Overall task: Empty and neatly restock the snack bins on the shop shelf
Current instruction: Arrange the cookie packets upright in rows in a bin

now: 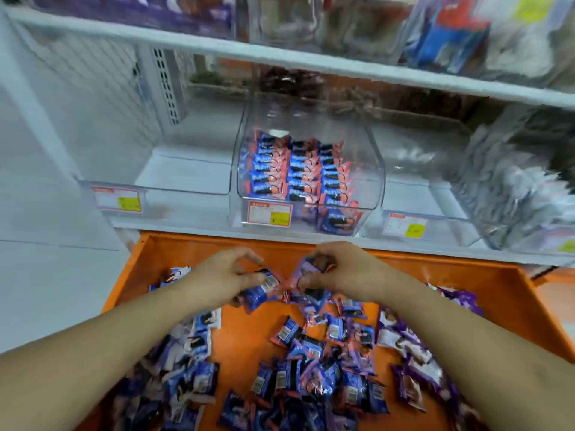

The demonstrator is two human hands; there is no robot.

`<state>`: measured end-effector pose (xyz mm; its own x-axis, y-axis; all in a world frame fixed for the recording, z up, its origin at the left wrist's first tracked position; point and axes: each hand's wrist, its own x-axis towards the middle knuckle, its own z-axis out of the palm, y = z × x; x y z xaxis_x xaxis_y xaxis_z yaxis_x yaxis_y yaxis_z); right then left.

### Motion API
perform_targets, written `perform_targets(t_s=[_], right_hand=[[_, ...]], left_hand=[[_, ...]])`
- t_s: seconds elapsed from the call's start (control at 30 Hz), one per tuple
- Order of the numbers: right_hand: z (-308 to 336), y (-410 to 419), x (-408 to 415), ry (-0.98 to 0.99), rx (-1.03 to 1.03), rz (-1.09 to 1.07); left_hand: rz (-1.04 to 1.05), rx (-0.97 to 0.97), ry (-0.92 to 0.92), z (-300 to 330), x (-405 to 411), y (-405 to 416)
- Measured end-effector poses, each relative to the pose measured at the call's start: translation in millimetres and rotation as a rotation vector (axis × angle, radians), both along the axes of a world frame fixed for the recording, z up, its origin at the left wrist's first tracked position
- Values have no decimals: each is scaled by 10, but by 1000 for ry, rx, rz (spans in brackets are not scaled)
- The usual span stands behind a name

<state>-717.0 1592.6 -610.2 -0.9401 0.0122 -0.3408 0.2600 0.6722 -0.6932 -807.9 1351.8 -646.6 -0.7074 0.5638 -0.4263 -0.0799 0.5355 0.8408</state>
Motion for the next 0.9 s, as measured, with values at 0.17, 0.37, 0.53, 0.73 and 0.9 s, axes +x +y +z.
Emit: perform_targets(t_s=[0.17,0.37,0.53,0.73,0.9], right_hand=[[800,-342,176,348,-110,-158],[1018,-453,282,430,-375,-364],[1110,-254,206,417,-503,-414],[1062,-157,86,363,-568,-347],[1012,-173,39,315,-593,-342]], left_hand=[[189,378,-387,910,239,0],[61,489,-398,1247,384,-40],[157,555,-403,1285,203,-17],[298,573,-345,1229,25,81],[319,494,-260,1197,39,93]])
